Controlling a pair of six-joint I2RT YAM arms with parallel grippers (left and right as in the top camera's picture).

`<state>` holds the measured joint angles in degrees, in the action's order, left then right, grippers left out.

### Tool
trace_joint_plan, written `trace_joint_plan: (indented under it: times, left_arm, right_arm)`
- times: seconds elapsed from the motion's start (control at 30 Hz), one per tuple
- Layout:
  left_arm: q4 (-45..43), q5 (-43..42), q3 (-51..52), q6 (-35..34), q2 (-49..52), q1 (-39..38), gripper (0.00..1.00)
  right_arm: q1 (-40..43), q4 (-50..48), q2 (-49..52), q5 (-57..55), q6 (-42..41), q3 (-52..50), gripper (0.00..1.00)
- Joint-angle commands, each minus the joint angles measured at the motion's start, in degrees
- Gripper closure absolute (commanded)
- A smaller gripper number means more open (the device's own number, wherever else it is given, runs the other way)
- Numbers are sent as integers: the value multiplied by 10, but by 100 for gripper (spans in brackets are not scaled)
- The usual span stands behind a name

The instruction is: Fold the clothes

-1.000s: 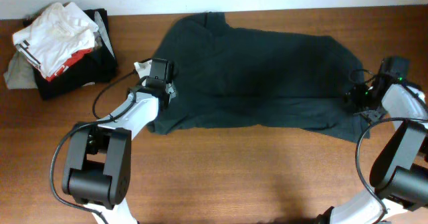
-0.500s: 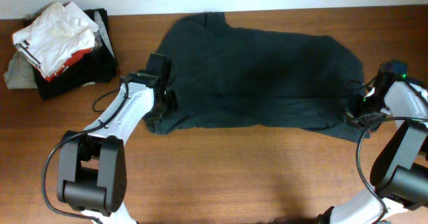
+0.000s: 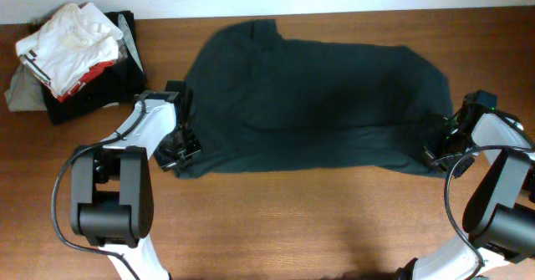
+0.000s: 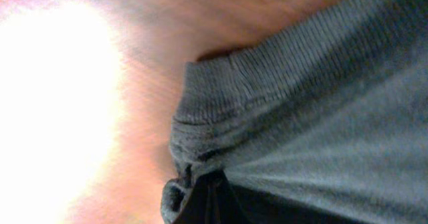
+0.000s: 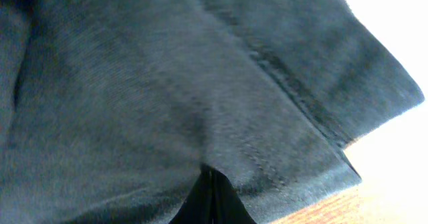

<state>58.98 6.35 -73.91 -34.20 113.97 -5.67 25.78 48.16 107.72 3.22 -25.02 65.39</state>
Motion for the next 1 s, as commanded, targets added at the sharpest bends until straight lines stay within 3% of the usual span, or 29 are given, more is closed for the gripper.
trace_joint_plan:
  times: [0.0, 0.13, 0.27, 0.3, 0.33, 0.37, 0.4, 0.43, 0.63, 0.7, 0.8, 0.97]
  left_arm:
    - [25, 38, 8, -19, -59, 6, 99]
    - [67, 43, 8, -35, -130, 6, 99]
    - [49, 40, 7, -35, -207, 6, 99]
    - [31, 1, 7, -28, -222, 3, 90]
    - [12, -57, 7, 0, -224, -4, 62]
    - [4, -116, 7, 5, -212, -20, 14]
    - [1, -138, 7, 4, -200, -35, 4]
    - [-5, -152, 7, 4, -184, -54, 1]
    - [-79, -189, 7, -27, -70, -118, 2]
    - [-105, -197, 7, -27, -49, -118, 8]
    - [-122, -196, 7, -41, -41, -118, 34]
    - [-123, -171, 7, -42, -36, -118, 36]
  right_arm:
    - [-3, 16, -18, -45, -36, -5, 96]
    - [-2, 66, -73, -109, -77, -4, 96]
    - [-2, 80, -164, -87, -47, 7, 96]
    - [-2, 80, -189, -34, -8, 21, 81]
    - [-3, 82, -205, 11, 13, 30, 43]
    - [-3, 85, -216, 50, 23, 36, 12]
    - [-3, 87, -219, 76, 23, 36, 5]
    - [-4, 91, -217, 91, 23, 36, 4]
    - [-26, 106, -196, 86, 51, 35, 4]
    - [-27, 106, -196, 83, 51, 34, 4]
    - [-27, 106, -196, 83, 51, 34, 5]
    - [-27, 111, -196, 82, 51, 34, 5]
